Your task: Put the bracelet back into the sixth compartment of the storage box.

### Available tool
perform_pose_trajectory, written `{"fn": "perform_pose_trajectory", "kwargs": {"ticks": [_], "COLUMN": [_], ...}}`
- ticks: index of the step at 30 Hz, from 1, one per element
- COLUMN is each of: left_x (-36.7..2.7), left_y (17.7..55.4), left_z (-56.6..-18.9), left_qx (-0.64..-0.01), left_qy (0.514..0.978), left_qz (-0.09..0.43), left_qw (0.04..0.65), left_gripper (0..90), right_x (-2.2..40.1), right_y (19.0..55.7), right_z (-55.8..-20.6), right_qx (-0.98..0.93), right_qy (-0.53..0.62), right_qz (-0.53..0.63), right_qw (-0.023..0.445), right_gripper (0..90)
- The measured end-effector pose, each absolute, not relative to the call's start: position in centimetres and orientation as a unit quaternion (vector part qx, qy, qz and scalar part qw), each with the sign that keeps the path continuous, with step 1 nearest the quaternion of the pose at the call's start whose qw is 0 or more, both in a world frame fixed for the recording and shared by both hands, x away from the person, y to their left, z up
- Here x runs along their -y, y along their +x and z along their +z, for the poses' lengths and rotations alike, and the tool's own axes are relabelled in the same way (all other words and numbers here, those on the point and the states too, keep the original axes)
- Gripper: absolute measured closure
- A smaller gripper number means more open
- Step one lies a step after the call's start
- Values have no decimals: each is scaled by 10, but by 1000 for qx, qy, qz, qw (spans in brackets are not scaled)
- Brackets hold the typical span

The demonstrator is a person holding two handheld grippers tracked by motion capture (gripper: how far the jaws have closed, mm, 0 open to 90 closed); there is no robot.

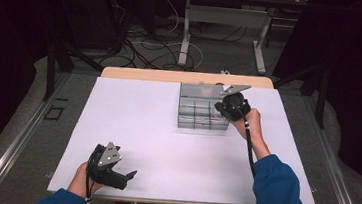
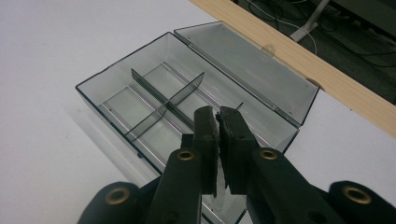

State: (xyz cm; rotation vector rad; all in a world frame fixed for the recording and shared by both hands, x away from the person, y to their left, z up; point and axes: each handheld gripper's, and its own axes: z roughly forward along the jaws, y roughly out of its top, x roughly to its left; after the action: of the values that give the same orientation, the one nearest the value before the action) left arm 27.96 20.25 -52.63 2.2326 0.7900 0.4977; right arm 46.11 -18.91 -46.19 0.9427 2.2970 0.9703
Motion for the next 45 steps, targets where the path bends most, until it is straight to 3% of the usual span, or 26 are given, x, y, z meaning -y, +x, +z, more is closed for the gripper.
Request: {"fn": "perform_pose_trajectory", "kwargs": {"ticks": [45], "left_x": [-202], "left_y": [279], "left_z": [-527], "left_qx": [-304], "left_qy": [863], "left_qz": [194], "left_qw": [353], "left_gripper": [26], "right_x": [187], "right_y": [478], "right_z": [-506], "right_qx": [-853], "right_qy": [384], "right_qz": [293], "right_qw": [197], "right_gripper": [853]}}
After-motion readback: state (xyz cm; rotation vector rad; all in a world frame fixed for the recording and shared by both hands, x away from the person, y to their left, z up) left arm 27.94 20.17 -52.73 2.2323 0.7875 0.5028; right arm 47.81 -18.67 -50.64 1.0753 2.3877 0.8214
